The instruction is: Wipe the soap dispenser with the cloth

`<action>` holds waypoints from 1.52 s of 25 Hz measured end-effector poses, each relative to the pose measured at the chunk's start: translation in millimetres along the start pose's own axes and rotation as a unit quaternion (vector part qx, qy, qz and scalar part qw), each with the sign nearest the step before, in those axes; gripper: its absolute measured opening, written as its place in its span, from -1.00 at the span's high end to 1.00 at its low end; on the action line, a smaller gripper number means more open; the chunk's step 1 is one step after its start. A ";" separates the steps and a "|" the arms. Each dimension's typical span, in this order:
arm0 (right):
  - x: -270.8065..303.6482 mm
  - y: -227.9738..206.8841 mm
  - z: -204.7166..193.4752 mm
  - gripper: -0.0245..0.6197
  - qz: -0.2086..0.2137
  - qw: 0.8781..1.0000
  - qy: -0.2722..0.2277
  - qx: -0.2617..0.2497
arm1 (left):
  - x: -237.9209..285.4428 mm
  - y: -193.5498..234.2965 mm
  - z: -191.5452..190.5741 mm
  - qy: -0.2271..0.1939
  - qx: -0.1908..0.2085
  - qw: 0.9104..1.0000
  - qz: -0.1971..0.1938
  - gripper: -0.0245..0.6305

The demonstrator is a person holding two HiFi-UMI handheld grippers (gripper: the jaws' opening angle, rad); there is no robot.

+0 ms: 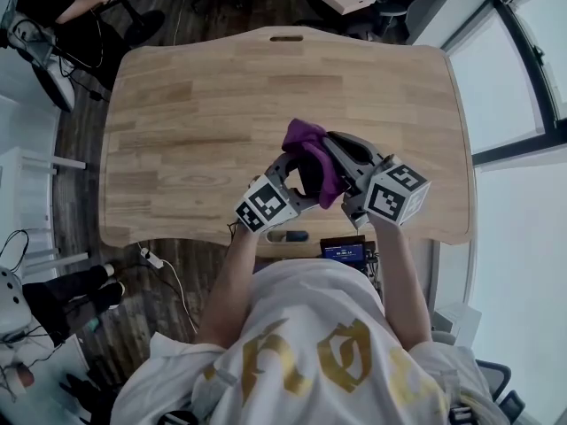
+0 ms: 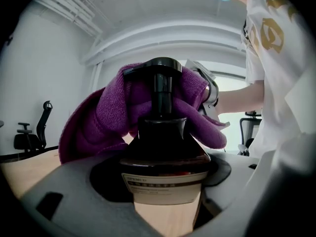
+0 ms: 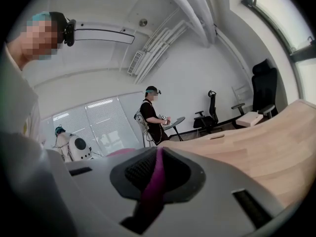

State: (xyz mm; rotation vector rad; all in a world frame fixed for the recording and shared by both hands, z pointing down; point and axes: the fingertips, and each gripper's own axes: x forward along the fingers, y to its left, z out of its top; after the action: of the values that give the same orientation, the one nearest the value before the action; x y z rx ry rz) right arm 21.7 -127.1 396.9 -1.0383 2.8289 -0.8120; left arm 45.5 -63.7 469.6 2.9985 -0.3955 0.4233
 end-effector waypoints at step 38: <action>-11.0 62.8 -35.9 0.82 0.093 0.994 0.018 -0.047 | -30.1 39.0 -11.7 -0.010 -0.079 0.993 0.083 -0.17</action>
State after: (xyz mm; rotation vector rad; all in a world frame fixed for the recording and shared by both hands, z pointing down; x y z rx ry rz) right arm -14.2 -63.3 396.1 -0.7592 2.9620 -0.6940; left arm 4.1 -92.6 474.3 2.8290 -0.6510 0.3568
